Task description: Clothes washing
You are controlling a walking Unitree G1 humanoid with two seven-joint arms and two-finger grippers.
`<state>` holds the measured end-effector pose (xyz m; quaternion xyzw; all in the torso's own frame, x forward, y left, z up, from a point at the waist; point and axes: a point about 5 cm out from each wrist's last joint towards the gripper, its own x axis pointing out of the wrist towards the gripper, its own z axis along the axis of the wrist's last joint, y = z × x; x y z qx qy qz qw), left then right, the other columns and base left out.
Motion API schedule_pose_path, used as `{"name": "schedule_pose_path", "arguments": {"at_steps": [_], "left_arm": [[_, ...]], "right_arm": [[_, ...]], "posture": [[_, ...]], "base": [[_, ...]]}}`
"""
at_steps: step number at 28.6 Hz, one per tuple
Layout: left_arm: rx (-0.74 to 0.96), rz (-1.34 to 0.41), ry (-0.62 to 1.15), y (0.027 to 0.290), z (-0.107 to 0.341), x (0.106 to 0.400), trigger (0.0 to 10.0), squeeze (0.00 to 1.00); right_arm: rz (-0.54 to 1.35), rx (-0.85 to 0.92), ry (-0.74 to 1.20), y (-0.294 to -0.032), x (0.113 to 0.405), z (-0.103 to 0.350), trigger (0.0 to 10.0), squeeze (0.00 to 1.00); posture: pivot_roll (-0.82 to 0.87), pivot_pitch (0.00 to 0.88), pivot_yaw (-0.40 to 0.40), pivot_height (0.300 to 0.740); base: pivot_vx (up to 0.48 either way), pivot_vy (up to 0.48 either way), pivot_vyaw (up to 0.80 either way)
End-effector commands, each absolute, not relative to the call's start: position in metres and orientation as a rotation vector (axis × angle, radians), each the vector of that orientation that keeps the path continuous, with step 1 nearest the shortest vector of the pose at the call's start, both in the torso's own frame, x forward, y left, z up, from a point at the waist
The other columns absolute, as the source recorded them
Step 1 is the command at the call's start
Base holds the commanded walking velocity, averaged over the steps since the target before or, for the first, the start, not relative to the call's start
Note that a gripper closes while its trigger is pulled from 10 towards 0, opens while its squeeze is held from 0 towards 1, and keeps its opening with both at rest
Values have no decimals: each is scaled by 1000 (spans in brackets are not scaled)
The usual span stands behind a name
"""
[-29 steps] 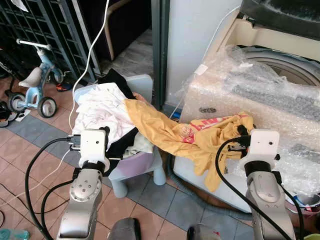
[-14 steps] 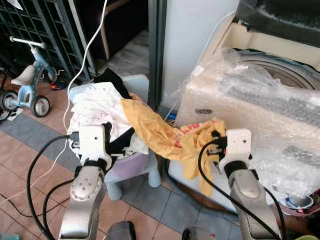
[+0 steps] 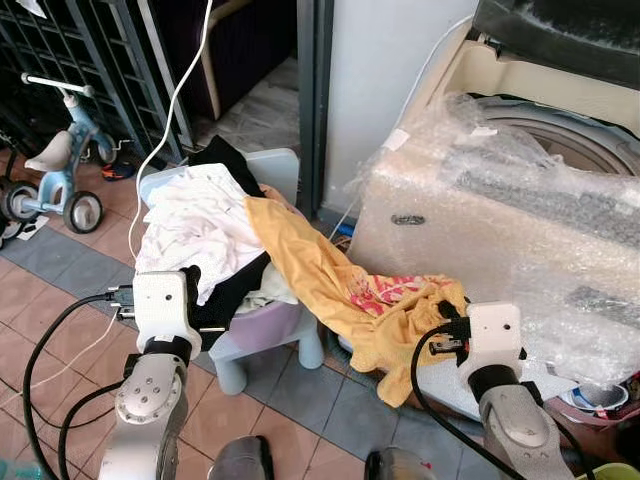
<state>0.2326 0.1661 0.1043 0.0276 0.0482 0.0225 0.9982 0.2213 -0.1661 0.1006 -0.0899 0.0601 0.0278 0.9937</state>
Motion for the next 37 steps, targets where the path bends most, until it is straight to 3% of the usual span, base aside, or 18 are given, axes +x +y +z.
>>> {"name": "schedule_pose_path", "arguments": {"at_steps": [1,7,11,15,17,22,28,37], "left_arm": [[68,0,87,158,108,239,10000,0],[43,-16,59,149,113,250,10000,0],[18,-48,32,143,119,254,10000,0],[15,-54,31,142,118,254,10000,0],[9,-63,24,140,118,255,10000,0],[5,-70,21,139,119,255,10000,0],[10,-76,21,139,118,255,10000,0],[-2,-37,50,140,113,255,10000,0]], "right_arm": [[46,-222,-73,-160,248,145,10000,0],[-23,-289,-306,-173,292,210,10000,0],[-312,-327,-475,-234,324,284,10000,0],[-435,-311,-492,-259,329,302,10000,0],[-598,-303,-454,-294,331,308,10000,0],[-578,-265,-355,-295,341,287,10000,0],[-477,-227,-248,-278,351,255,10000,0],[-450,-236,-186,-272,350,237,10000,0]], "posture": [[12,118,23,728],[12,110,24,728],[17,106,19,728],[16,104,18,728],[17,104,15,728],[15,108,15,728],[16,115,14,728],[18,116,7,728]], "base": [[0,0,0],[0,0,0],[249,0,0],[448,0,0],[480,0,0],[480,0,0],[480,0,0],[0,0,-800]]}}
